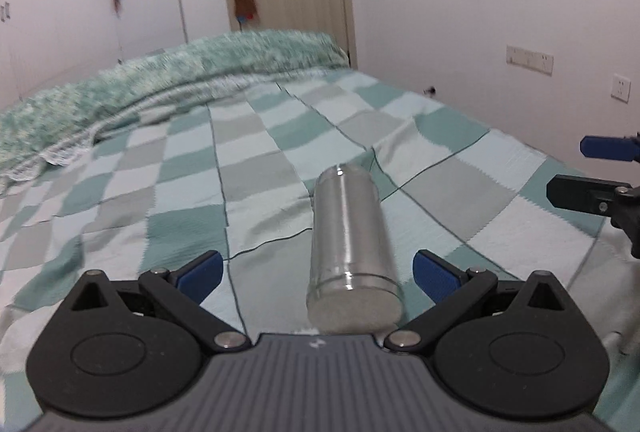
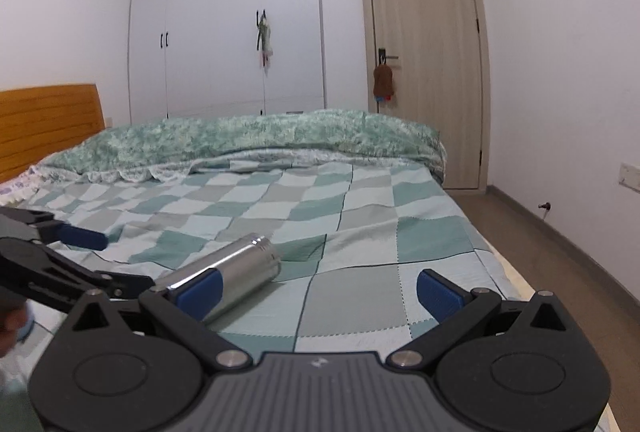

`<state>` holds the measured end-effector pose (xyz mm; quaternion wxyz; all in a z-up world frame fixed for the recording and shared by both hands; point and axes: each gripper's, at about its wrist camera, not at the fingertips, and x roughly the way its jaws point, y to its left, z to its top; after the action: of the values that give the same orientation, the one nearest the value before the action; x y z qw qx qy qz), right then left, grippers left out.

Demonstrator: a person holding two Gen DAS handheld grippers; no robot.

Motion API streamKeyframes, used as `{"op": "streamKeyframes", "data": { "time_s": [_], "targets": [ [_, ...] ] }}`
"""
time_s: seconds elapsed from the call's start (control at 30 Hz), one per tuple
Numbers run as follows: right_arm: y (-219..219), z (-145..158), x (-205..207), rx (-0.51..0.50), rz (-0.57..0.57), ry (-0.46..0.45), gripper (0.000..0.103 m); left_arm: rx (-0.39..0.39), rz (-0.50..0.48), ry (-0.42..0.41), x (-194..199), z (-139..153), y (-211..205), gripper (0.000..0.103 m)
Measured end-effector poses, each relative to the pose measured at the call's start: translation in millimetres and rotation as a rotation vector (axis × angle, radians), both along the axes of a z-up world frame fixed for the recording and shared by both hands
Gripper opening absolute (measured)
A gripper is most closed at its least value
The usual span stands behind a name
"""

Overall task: Flip cup upright
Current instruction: 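Move the left gripper to the lying silver cup and close on its body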

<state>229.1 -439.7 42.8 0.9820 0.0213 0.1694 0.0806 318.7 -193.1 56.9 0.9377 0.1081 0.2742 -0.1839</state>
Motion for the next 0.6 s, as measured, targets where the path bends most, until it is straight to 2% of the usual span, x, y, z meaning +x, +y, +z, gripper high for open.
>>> {"op": "streamKeyframes", "data": {
  "time_s": [0.07, 0.17, 0.33, 0.43, 0.57, 0.6],
  "targets": [
    [2.8, -3.1, 12.1, -0.013, 0.006, 0.015, 0.103, -0.003, -0.018, 0.073, 19.0, -4.2, -1.2, 0.103],
    [6.1, -8.4, 30.7, -0.009, 0.016, 0.045, 0.103, 0.013, -0.098, 0.189, 47.0, -10.7, -6.8, 0.103],
    [13.0, -19.3, 44.5, -0.022, -0.010, 0.091, 0.103, 0.096, -0.217, 0.265, 78.2, -20.5, -20.5, 0.103],
    [15.0, -22.4, 48.3, -0.037, -0.027, 0.100, 0.103, 0.096, -0.256, 0.321, 90.2, -24.9, -20.4, 0.103],
    [17.9, -24.9, 53.1, -0.053, -0.021, 0.121, 0.103, 0.064, -0.256, 0.397, 103.5, -30.8, -18.8, 0.103],
    [19.3, -25.6, 54.1, -0.057, -0.017, 0.124, 0.103, 0.040, -0.252, 0.419, 106.4, -33.9, -17.4, 0.098]
  ]
}}
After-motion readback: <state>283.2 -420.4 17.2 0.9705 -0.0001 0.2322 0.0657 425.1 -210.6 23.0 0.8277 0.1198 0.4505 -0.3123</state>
